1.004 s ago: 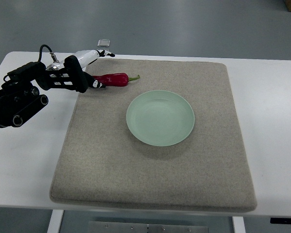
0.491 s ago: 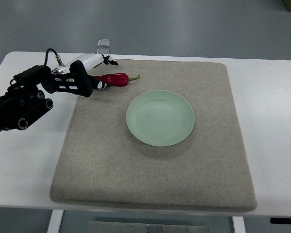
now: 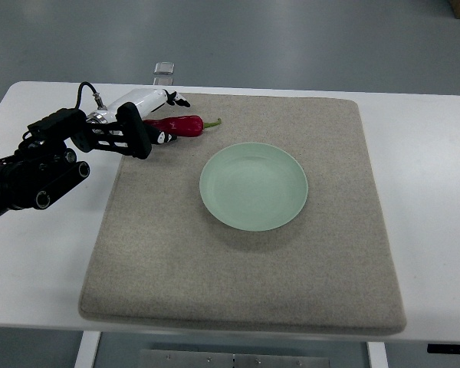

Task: Place red pepper on plate with left hand
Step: 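Close the left hand fingers around the red pepper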

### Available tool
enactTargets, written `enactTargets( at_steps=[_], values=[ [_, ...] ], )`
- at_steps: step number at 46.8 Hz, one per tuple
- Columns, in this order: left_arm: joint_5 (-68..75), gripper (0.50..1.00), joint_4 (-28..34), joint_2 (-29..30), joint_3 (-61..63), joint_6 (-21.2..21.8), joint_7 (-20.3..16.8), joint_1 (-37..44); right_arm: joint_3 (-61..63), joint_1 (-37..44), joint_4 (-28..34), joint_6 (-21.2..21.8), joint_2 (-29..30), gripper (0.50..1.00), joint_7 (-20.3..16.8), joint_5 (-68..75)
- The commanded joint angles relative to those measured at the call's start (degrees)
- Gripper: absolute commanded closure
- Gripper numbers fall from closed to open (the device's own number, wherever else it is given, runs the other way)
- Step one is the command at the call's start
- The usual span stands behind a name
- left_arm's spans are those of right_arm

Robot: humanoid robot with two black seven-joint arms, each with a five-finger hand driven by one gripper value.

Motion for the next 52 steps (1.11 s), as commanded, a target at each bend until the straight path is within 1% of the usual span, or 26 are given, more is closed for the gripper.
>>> enactTargets(
  at_steps=[1,16,24,31,45,52],
  values=[
    [0.00,0.718,0.50,-0.37,0.62,0.70,0.00,0.00,-0.01,0.04,-0.01,0.04,0.00,0.572,0.00,0.03],
    [-0.26,0.724,0.50,-1.24,0.89,1.14,0.00,0.00,-0.01,0.04,-0.01,0.04,0.00,0.572,-0.08,-0.06],
    [-0.17,0.752,0.76,-1.42,0.89,1.14,0.00,0.00,-0.01,0.04,-0.01,0.04,0.00,0.572,0.00,0.03],
    [-0.17,0.754,0.94,-1.60,0.89,1.14,0.00,0.00,-0.01,0.04,-0.01,0.04,0.00,0.572,0.00,-0.06],
    [-0.17,0.786,1.64,-1.86,0.97,1.23,0.00,0.00,-0.01,-0.05,-0.01,0.04,0.00,0.572,0.00,-0.06],
    [-0.17,0.789,1.64,-1.86,1.33,1.31,0.00,0.00,-0.01,0.04,-0.01,0.04,0.00,0.572,0.00,0.03]
  ],
)
